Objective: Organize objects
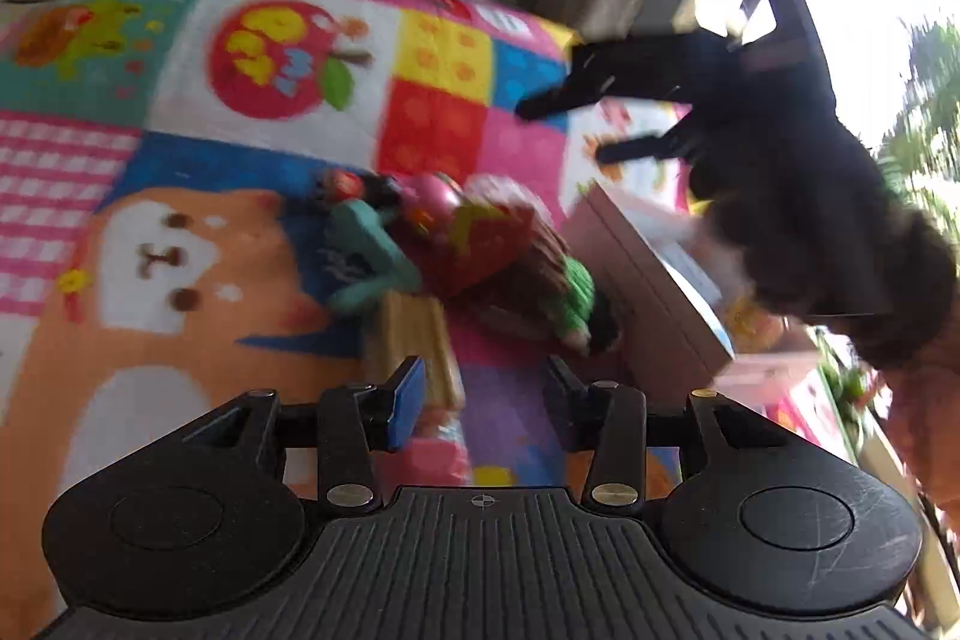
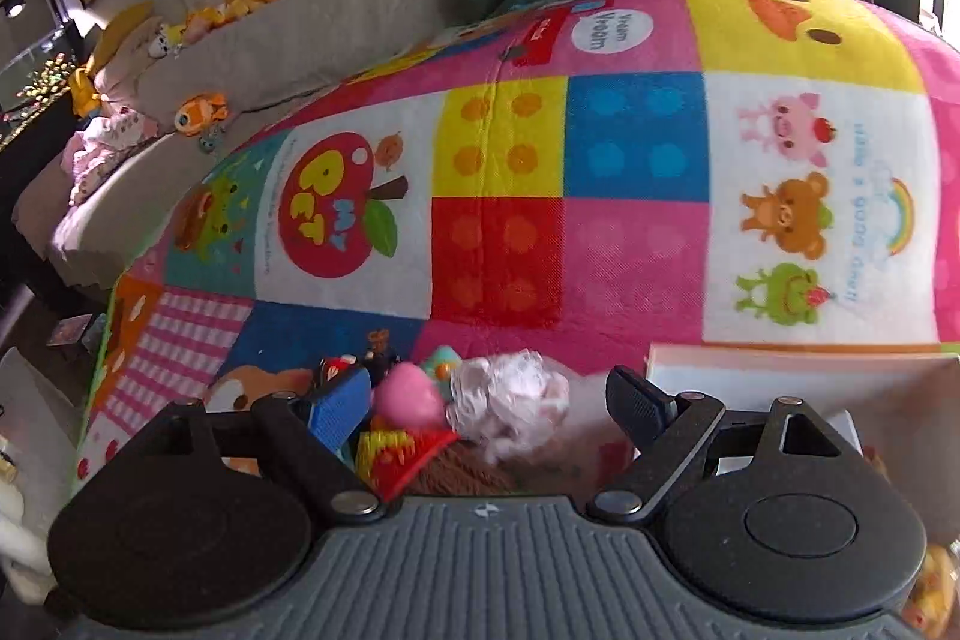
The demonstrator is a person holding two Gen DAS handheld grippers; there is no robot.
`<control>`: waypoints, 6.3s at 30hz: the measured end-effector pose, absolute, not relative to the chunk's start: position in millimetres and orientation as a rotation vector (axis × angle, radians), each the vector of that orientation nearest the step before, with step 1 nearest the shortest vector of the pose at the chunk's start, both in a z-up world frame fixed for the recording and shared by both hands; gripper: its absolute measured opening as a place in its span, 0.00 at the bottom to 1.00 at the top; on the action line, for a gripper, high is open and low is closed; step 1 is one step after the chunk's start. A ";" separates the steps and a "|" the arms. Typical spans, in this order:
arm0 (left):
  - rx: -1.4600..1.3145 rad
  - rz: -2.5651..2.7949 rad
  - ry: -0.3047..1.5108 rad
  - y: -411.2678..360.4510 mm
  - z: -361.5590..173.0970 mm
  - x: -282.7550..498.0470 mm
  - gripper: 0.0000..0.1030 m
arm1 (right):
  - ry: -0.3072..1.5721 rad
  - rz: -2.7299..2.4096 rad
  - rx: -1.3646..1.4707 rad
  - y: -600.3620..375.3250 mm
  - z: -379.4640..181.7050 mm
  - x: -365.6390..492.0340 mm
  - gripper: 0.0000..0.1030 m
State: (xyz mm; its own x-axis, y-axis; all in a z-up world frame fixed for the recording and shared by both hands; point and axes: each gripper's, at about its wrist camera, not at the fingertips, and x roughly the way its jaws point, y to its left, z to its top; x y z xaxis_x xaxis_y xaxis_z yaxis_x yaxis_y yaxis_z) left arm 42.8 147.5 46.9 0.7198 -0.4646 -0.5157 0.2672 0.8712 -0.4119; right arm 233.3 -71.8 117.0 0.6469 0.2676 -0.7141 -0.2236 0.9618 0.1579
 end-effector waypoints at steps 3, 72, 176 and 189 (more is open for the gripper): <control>-0.424 -0.302 0.569 182.5 49.3 29.5 0.45 | 0.876 0.193 -0.063 -41.2 85.5 267.7 0.71; -0.033 -0.122 0.924 -69.9 41.8 19.1 0.44 | 0.426 0.428 0.321 -213.1 40.3 -130.8 0.85; 0.009 -0.389 0.736 -1.0 41.8 -10.0 0.23 | 0.838 0.300 -0.013 -224.2 46.2 -93.6 0.92; -0.257 -0.600 0.573 -74.8 100.2 83.7 0.33 | 0.659 0.283 0.064 -265.2 116.4 -73.6 0.70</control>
State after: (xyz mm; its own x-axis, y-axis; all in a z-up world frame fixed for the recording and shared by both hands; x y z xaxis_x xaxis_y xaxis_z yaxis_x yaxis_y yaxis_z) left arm 83.7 -74.8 100.2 0.6768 -0.5968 -0.4310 0.4584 0.7998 -0.3876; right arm -73.6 -265.2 116.4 0.7539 0.2794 -0.5947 -0.2391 0.9597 0.1478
